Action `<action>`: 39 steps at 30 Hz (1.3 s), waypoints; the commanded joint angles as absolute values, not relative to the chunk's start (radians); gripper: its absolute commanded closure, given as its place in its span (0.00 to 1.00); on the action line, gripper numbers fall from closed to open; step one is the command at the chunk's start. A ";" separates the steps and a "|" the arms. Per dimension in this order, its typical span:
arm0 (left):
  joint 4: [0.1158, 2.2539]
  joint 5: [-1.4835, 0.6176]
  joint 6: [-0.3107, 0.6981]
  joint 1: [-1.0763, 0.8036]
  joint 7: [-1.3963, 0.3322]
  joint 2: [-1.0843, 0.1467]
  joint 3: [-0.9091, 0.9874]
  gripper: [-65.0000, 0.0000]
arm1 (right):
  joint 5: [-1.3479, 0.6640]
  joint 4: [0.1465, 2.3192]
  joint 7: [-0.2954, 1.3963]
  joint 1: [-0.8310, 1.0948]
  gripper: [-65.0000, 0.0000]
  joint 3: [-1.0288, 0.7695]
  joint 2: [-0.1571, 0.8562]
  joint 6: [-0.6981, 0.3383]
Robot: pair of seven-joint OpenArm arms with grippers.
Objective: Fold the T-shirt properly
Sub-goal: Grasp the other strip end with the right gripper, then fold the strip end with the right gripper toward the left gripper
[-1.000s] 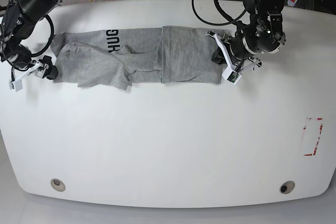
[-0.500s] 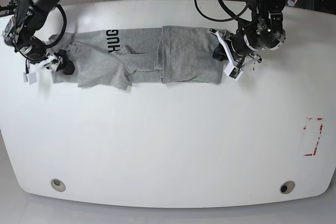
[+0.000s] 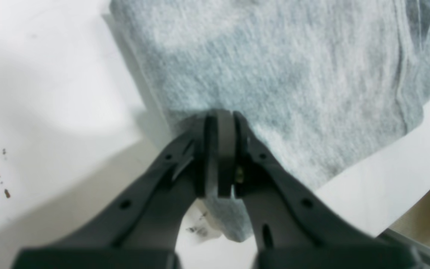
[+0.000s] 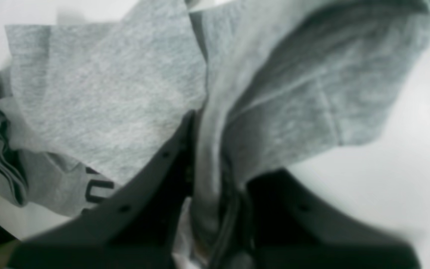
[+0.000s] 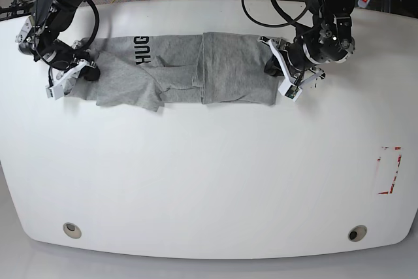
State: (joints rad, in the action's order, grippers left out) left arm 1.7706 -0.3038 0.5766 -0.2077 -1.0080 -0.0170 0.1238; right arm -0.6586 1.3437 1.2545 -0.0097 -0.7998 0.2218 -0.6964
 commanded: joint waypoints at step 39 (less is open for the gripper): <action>1.514 -0.315 0.578 -0.090 -0.915 0.027 0.087 0.97 | -0.900 1.873 1.342 0.054 1.00 -0.351 -0.114 -0.698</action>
State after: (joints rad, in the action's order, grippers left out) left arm 1.5089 -0.3496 0.5838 -0.0856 -0.8764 0.0273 0.0906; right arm -0.8719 1.8698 1.3869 0.0723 -0.3809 -0.1188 -0.6964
